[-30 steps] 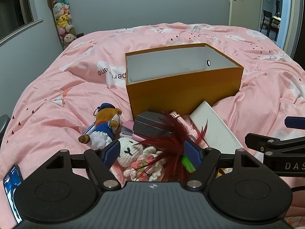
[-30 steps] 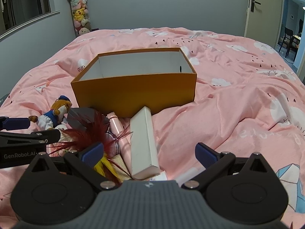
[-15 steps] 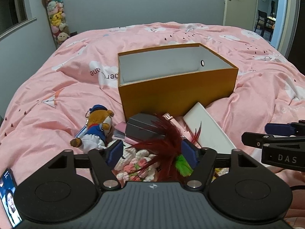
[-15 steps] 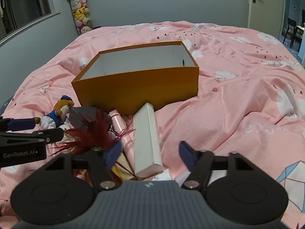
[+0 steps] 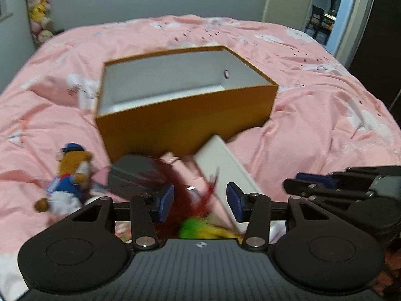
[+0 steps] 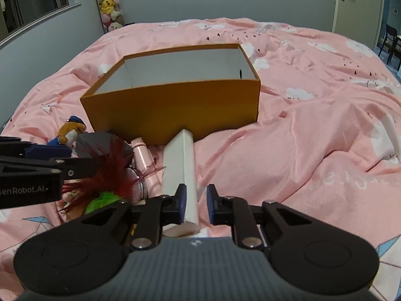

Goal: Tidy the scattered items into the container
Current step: 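Move both tools toward the white case and pink selfie stick, then close the left tool on the white rectangular glasses case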

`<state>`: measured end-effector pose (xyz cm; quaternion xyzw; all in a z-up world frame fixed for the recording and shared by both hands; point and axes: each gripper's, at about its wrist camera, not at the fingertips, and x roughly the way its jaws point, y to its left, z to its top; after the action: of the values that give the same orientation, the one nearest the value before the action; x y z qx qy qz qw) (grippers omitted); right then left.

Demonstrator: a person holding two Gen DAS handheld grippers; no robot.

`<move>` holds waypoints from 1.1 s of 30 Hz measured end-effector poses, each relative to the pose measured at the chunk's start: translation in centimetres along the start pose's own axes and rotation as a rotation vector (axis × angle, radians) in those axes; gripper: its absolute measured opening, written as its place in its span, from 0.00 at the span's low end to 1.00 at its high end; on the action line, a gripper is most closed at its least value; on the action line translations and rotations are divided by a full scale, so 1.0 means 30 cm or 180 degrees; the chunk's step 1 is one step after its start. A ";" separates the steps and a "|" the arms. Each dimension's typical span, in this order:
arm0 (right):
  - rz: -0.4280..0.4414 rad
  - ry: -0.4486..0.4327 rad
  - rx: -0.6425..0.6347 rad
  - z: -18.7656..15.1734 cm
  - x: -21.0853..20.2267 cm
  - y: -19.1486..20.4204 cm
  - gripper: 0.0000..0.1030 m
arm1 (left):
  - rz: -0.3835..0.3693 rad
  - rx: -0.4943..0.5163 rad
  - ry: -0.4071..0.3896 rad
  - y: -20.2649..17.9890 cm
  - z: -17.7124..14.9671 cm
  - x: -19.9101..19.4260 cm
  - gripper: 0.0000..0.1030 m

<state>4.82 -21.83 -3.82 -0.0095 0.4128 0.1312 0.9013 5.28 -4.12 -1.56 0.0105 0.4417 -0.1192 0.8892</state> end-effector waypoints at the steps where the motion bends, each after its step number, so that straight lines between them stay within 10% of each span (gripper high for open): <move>1: 0.0001 0.0018 0.0002 -0.001 0.010 -0.008 0.17 | -0.0025 -0.0004 0.0026 -0.005 0.007 0.014 0.53; 33: 0.0621 0.0385 -0.0276 -0.023 0.224 -0.023 0.04 | -0.0434 -0.0438 0.0634 -0.008 0.098 0.280 0.55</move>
<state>8.68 -21.03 -9.34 -0.0161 0.4593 0.2352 0.8564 12.41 -6.41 -6.36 -0.0688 0.5345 -0.1472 0.8294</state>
